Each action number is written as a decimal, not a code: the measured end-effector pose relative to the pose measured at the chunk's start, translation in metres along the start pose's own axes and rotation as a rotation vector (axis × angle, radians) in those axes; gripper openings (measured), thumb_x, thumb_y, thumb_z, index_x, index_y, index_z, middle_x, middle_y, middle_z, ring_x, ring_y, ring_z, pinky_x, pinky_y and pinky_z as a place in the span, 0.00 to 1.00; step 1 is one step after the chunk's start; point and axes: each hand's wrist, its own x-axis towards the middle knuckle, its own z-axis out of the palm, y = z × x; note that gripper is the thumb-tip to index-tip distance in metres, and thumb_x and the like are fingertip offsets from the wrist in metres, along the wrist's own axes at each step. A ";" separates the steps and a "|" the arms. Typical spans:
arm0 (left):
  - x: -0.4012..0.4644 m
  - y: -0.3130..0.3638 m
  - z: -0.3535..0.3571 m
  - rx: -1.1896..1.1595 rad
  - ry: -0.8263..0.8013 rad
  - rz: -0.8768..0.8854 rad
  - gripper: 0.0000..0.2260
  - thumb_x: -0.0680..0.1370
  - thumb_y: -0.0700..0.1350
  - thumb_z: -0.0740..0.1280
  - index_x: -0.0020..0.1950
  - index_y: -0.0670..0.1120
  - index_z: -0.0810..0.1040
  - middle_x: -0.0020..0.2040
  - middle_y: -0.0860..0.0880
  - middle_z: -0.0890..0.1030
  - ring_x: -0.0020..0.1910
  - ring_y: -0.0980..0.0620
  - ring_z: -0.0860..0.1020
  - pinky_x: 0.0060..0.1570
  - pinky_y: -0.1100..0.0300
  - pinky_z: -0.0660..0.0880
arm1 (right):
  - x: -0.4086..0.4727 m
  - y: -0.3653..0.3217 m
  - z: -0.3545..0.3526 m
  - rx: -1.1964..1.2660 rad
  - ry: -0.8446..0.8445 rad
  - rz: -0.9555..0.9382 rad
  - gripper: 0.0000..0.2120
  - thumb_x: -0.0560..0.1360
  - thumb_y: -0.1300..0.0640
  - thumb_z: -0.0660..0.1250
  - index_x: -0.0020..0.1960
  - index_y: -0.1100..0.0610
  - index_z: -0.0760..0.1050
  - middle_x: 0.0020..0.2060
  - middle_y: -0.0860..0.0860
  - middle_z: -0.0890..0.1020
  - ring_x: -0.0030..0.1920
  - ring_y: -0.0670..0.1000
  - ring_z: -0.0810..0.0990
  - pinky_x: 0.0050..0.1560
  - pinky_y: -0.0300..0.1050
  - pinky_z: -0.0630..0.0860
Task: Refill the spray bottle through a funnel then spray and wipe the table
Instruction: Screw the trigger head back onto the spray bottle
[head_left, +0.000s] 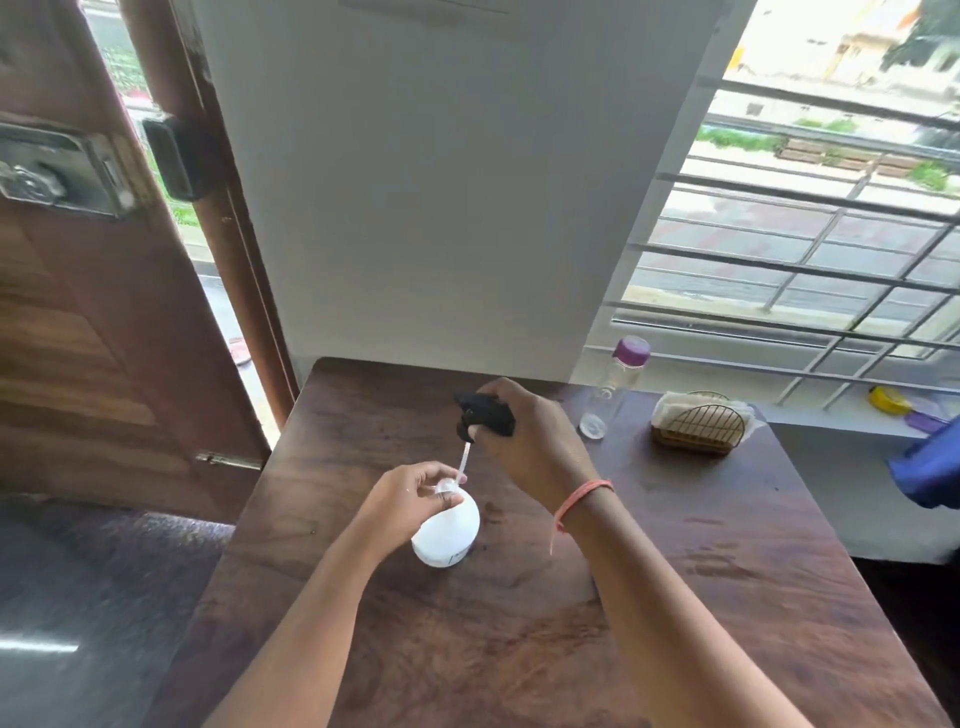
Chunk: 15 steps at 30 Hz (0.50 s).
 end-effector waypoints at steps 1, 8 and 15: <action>-0.001 0.000 0.001 -0.010 0.016 0.013 0.07 0.73 0.50 0.73 0.50 0.58 0.83 0.47 0.60 0.84 0.48 0.61 0.81 0.51 0.58 0.77 | 0.002 0.000 0.003 0.027 -0.018 0.005 0.14 0.71 0.54 0.71 0.55 0.46 0.75 0.47 0.47 0.83 0.48 0.52 0.80 0.50 0.51 0.79; -0.008 -0.008 0.011 -0.122 0.060 0.045 0.06 0.75 0.51 0.72 0.51 0.57 0.81 0.51 0.64 0.83 0.52 0.64 0.80 0.52 0.60 0.77 | 0.010 0.008 0.024 0.007 -0.180 0.055 0.11 0.71 0.51 0.71 0.53 0.48 0.77 0.45 0.46 0.83 0.45 0.48 0.79 0.49 0.45 0.78; -0.013 -0.021 0.030 -0.261 0.132 0.081 0.16 0.71 0.59 0.70 0.55 0.57 0.79 0.51 0.54 0.83 0.56 0.52 0.80 0.60 0.44 0.74 | -0.004 0.027 0.050 -0.042 -0.253 0.131 0.08 0.69 0.49 0.69 0.48 0.45 0.75 0.41 0.45 0.81 0.42 0.48 0.79 0.46 0.49 0.79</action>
